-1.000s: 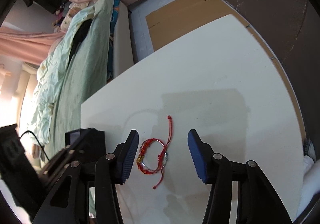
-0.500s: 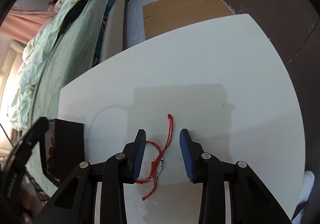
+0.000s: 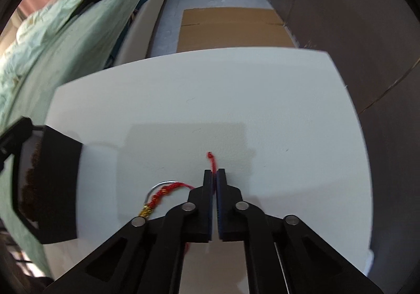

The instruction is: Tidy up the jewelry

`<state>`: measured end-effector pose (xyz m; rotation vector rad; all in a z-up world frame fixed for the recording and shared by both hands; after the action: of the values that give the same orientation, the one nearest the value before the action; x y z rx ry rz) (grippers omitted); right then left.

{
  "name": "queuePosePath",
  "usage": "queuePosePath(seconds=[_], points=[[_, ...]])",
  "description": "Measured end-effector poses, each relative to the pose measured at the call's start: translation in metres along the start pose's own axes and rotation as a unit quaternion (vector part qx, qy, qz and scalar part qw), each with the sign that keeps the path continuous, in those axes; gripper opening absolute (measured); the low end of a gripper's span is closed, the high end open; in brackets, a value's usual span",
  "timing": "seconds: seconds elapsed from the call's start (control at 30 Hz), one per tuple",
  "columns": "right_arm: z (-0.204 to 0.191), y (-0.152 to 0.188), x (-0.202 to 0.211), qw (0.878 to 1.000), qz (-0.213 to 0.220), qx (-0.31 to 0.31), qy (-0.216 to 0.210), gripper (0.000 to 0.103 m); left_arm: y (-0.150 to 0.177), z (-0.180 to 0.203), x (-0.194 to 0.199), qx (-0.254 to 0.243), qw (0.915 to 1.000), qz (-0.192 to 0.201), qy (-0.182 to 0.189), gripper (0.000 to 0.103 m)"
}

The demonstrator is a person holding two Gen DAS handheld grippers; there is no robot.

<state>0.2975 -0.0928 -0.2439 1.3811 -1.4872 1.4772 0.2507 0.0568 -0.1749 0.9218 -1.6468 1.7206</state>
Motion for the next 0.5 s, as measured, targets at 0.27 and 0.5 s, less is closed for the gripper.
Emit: queuePosePath(seconds=[0.27, 0.5], points=[[-0.008, -0.004, 0.05, 0.995, 0.044, -0.016, -0.091, 0.003, 0.004, -0.003, 0.006, 0.007, 1.0, 0.0, -0.002, 0.004], [-0.027, 0.001, 0.086, 0.986, 0.084, -0.008, -0.142, 0.003, 0.01, -0.011, 0.022, 0.019, 0.9998, 0.008, -0.006, 0.004]])
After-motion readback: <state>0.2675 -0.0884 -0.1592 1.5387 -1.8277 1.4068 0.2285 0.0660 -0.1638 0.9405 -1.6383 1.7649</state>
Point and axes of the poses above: each gripper's, at about its wrist camera, not at the fingertips, and x roughly against the way its jaws point, z to its right, y to its underside, the point moved 7 cm from there along -x, roughly the way its jaws point, and after that the axes turned 8 degrees about -x, right-handed, at the moved point
